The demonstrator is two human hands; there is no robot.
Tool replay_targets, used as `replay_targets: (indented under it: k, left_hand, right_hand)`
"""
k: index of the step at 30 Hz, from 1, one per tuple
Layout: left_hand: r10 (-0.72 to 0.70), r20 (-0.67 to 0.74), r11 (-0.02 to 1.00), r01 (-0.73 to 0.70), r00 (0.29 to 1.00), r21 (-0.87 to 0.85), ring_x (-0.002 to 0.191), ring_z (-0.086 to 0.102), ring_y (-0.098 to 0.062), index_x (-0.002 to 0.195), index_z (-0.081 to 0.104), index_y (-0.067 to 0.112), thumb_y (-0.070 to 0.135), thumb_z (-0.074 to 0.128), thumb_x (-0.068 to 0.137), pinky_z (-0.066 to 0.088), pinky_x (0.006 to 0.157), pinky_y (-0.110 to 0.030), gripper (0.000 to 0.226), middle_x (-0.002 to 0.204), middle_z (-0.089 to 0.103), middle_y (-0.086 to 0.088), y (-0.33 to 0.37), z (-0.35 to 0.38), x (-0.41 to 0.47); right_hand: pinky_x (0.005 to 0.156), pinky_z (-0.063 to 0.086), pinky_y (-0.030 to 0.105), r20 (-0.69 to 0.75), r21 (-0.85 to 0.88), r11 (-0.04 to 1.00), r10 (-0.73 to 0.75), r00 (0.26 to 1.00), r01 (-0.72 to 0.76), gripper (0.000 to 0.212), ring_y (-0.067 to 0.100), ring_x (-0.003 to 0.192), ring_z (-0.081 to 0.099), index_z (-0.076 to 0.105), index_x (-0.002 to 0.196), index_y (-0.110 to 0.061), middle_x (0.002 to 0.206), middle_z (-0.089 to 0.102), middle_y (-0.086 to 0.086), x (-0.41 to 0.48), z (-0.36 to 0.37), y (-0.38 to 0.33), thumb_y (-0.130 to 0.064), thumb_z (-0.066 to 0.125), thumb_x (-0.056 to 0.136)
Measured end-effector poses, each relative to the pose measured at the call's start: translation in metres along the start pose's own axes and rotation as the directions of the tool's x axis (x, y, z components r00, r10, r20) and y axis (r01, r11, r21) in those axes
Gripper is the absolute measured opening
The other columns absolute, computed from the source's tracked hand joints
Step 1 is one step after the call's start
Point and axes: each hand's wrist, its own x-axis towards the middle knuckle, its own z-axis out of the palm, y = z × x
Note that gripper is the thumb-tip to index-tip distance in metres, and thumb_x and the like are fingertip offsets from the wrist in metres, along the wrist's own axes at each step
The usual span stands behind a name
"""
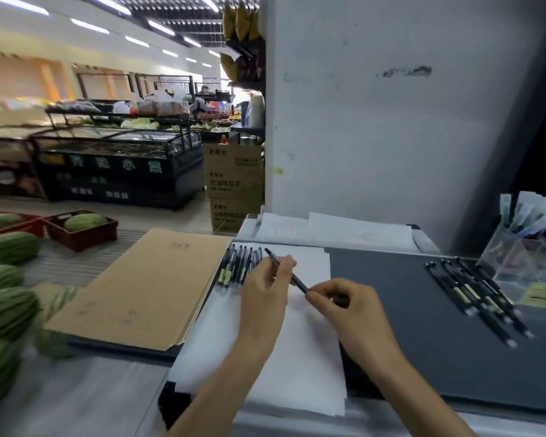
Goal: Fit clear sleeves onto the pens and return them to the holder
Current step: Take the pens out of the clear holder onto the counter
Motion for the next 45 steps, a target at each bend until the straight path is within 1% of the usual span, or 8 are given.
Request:
replay_targets:
  k: [5, 10, 17, 24, 32, 36, 41, 45]
  left_hand:
    - [-0.028, -0.326, 0.972, -0.050, 0.945, -0.228, 0.057, 0.052, -0.013, 0.085, 0.054, 0.004, 0.033, 0.045, 0.111, 0.044, 0.055, -0.025, 0.040, 0.066, 0.059, -0.001, 0.005, -0.005, 0.001]
    - [0.022, -0.564, 0.914, -0.246, 0.825, -0.323, 0.052, 0.039, -0.023, 0.083, 0.041, 0.005, 0.036, 0.038, 0.111, 0.039, 0.050, -0.031, 0.042, 0.060, 0.044, -0.011, 0.013, -0.013, -0.009]
    - [-0.154, -0.563, 0.875, -0.153, 0.812, -0.460, 0.050, 0.036, -0.023, 0.080, 0.040, 0.012, 0.036, 0.034, 0.113, 0.033, 0.043, -0.029, 0.041, 0.058, 0.040, -0.005, 0.010, -0.017, -0.008]
    - [-0.259, -0.580, 0.823, -0.137, 0.773, -0.551, 0.048, 0.035, -0.023, 0.079, 0.038, 0.010, 0.038, 0.035, 0.110, 0.034, 0.042, -0.030, 0.042, 0.056, 0.037, -0.005, 0.007, -0.021, -0.006]
    - [-0.314, -0.554, 0.797, -0.103, 0.771, -0.595, 0.052, 0.032, -0.019, 0.082, 0.037, 0.013, 0.038, 0.038, 0.110, 0.028, 0.046, -0.032, 0.037, 0.060, 0.036, -0.004, 0.008, -0.022, -0.008]
    - [-0.304, -0.579, 0.805, -0.121, 0.757, -0.581, 0.053, 0.029, -0.019, 0.081, 0.036, 0.016, 0.037, 0.037, 0.109, 0.027, 0.048, -0.034, 0.035, 0.063, 0.035, -0.004, 0.011, -0.023, -0.009]
    - [-0.326, -0.588, 0.799, -0.116, 0.740, -0.590, 0.051, 0.027, -0.017, 0.079, 0.034, 0.017, 0.034, 0.037, 0.108, 0.026, 0.045, -0.030, 0.034, 0.060, 0.034, 0.000, 0.012, -0.023, -0.008]
    - [-0.333, -0.588, 0.797, -0.112, 0.737, -0.593, 0.049, 0.026, -0.017, 0.080, 0.034, 0.014, 0.033, 0.036, 0.110, 0.025, 0.044, -0.028, 0.036, 0.058, 0.034, 0.001, 0.012, -0.023, -0.007]
  right_hand:
    - [0.060, 0.047, 0.014, 0.055, 0.001, 0.998, 0.059, 0.997, -0.059, 0.021, 0.002, 0.072, 0.064, 0.080, 0.085, -0.026, 0.080, 0.076, -0.010, 0.024, 0.009, -0.016, -0.041, 0.070, 0.097]
    - [0.063, 0.045, 0.028, 0.153, -0.290, 0.940, 0.229, 0.961, -0.178, 0.048, 0.020, 0.073, 0.063, 0.065, 0.083, -0.013, 0.082, 0.069, 0.000, 0.072, 0.034, -0.034, -0.059, 0.070, 0.091]
    - [0.056, 0.052, 0.028, 0.266, -0.536, 0.817, 0.401, 0.876, -0.211, 0.054, 0.021, 0.075, 0.064, 0.055, 0.087, -0.018, 0.082, 0.059, 0.005, 0.116, 0.099, -0.072, -0.070, 0.065, 0.086]
    - [0.106, 0.053, 0.041, 0.353, -0.729, 0.679, 0.483, 0.801, -0.088, 0.042, 0.026, 0.112, 0.063, 0.048, 0.110, -0.020, 0.097, 0.057, 0.008, 0.121, 0.123, -0.098, -0.056, 0.063, 0.094]
    - [0.100, 0.054, 0.038, 0.366, -0.781, 0.622, 0.532, 0.763, -0.060, 0.036, 0.023, 0.101, 0.064, 0.050, 0.112, -0.017, 0.096, 0.056, 0.008, 0.131, 0.144, -0.110, -0.045, 0.066, 0.095]
    - [0.075, 0.048, 0.035, 0.408, -0.803, 0.596, 0.509, 0.758, 0.031, 0.041, 0.020, 0.084, 0.057, 0.050, 0.132, -0.014, 0.098, 0.055, 0.008, 0.130, 0.152, -0.110, -0.040, 0.061, 0.101]
    - [0.077, 0.042, 0.032, 0.495, -0.788, 0.587, 0.425, 0.757, 0.186, 0.016, 0.019, 0.084, 0.053, 0.052, 0.109, -0.017, 0.088, 0.050, 0.004, 0.119, 0.144, -0.105, -0.033, 0.054, 0.107]
    - [0.094, 0.055, 0.035, 0.420, -0.767, 0.639, 0.430, 0.799, 0.059, 0.031, 0.026, 0.110, 0.061, 0.053, 0.109, -0.015, 0.100, 0.053, 0.008, 0.110, 0.124, -0.100, -0.040, 0.068, 0.098]
